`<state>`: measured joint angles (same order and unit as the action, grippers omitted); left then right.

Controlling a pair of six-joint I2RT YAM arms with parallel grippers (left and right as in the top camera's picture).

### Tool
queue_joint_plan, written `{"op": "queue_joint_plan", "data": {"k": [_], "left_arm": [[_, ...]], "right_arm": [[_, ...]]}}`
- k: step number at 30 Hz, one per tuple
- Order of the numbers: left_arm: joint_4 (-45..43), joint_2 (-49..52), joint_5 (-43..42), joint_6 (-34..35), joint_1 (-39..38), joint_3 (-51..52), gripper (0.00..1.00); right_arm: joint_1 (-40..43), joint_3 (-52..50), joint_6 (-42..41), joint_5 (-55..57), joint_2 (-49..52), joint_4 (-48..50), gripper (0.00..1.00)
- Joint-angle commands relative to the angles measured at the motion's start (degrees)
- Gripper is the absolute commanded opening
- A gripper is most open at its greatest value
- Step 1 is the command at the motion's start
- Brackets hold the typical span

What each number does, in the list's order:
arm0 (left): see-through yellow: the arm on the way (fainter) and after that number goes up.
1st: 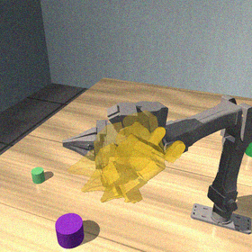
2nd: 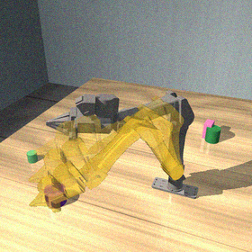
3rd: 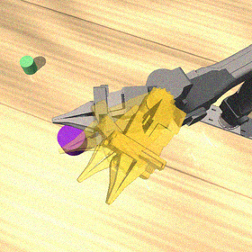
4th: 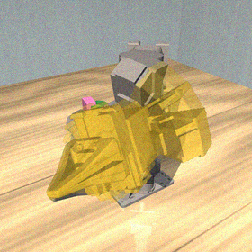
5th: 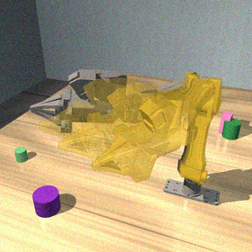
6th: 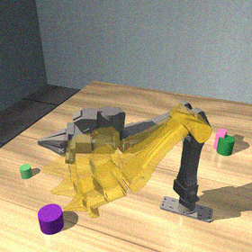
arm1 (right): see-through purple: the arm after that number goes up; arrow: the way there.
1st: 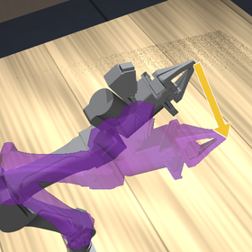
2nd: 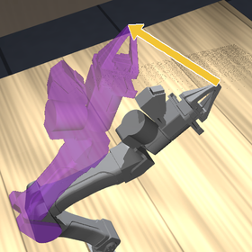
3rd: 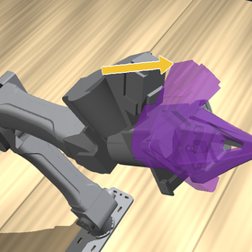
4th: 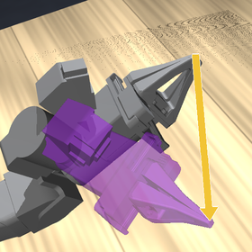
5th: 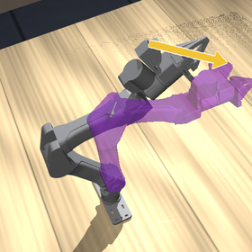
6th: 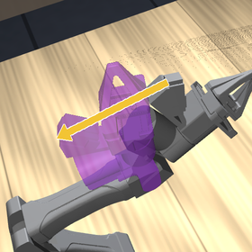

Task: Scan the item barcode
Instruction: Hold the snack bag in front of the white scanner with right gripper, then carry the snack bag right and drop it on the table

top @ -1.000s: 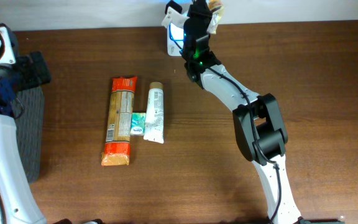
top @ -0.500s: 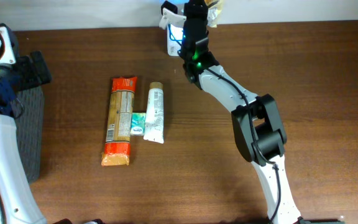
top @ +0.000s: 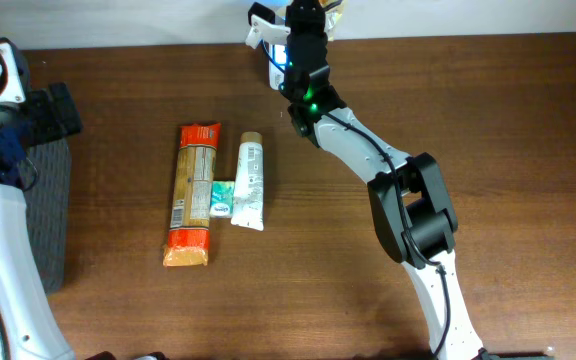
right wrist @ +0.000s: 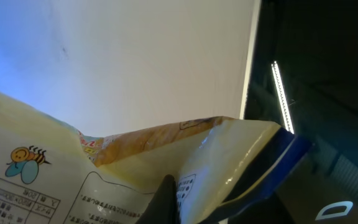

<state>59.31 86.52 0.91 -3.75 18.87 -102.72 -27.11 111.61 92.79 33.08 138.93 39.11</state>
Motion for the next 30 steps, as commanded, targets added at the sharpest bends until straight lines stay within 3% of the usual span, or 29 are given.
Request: {"op": "queue_joint_plan", "data": {"k": [1,5,9,13,14,18,20,24,30], "left_arm": [[0.0,-0.3,0.4,-1.1,0.2,-0.7,0.99],[0.0,-0.3,0.4,-1.1,0.2,-0.7,0.99],[0.0,-0.3,0.4,-1.1,0.2,-0.7,0.99],[0.0,-0.3,0.4,-1.1,0.2,-0.7,0.99],[0.0,-0.3,0.4,-1.1,0.2,-0.7,0.99],[0.0,-0.3,0.4,-1.1,0.2,-0.7,0.99],[0.0,-0.3,0.4,-1.1,0.2,-0.7,0.99],[0.0,-0.3,0.4,-1.1,0.2,-0.7,0.99],[0.0,-0.3,0.4,-1.1,0.2,-0.7,0.99]], "right_arm": [[-0.4,1.0,-2.8,1.3,-3.5,-6.3,0.04],[0.2,1.0,-24.6,-0.3,-13.8,-29.3,0.04],[1.0,1.1,-41.9,-3.9,-23.9,-43.8,0.04],[3.3,1.1,-62.8,-19.2,-35.5,-64.7,0.04],[5.4,1.1,-71.5,-27.2,-39.3,-72.6,0.04],[11.7,1.1,-92.1,-33.3,-44.4,-87.9,0.04],[16.9,1.1,-96.1,-38.0,-45.4,-96.5,0.04],[26.9,0.1,-96.3,-49.3,-43.9,-106.6,0.04],[40.0,-9.4,-96.3,-55.6,-39.8,-107.0,0.04]]}}
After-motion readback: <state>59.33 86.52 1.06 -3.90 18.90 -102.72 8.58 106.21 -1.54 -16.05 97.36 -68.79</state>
